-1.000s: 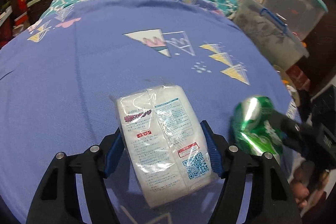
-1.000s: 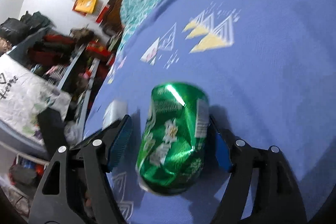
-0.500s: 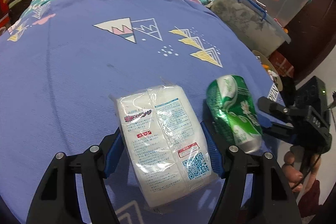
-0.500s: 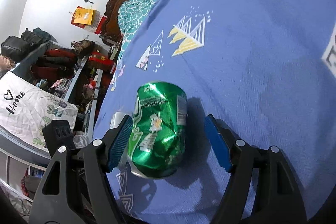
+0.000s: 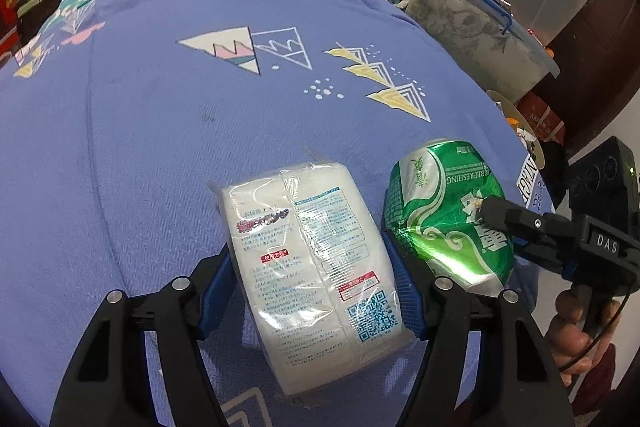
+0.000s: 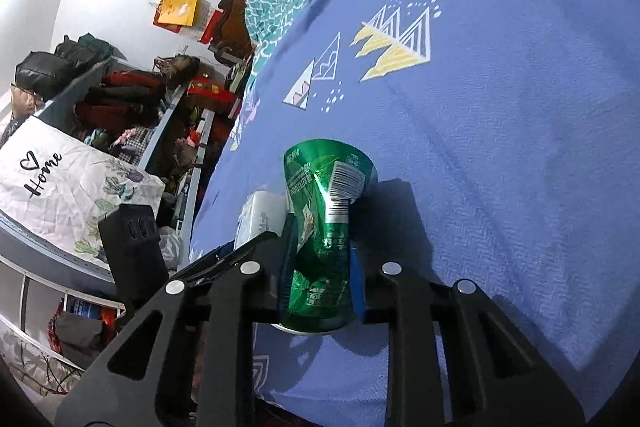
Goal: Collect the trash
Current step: 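Lift and hold the tissue pack in the left tool while the right tool holds the can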
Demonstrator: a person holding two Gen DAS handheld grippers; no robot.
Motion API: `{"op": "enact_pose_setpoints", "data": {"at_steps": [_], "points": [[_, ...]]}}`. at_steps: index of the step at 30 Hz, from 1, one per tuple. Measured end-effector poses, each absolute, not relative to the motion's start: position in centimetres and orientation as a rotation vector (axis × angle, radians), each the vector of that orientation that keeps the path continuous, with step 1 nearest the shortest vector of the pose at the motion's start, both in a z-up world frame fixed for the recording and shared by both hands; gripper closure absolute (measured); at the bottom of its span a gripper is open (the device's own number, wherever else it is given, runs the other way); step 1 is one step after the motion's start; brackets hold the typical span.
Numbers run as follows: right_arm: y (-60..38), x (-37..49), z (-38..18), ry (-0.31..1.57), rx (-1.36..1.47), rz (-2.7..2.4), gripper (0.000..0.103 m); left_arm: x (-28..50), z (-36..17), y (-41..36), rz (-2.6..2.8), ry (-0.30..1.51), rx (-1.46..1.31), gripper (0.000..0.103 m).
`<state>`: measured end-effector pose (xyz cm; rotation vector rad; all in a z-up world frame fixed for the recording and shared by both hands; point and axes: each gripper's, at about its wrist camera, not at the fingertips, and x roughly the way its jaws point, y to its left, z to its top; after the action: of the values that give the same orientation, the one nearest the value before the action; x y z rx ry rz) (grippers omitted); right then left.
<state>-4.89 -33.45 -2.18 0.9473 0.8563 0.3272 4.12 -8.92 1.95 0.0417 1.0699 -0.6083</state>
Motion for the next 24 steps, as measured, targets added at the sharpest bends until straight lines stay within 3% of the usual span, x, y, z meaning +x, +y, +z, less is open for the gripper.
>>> {"op": "enact_pose_setpoints", "data": {"at_steps": [24], "points": [[-31.4, -4.6, -1.4, 0.886, 0.894, 0.384, 0.076, 4.2, 1.2, -8.8, -0.52, 1.056, 0.12, 0.038]]}}
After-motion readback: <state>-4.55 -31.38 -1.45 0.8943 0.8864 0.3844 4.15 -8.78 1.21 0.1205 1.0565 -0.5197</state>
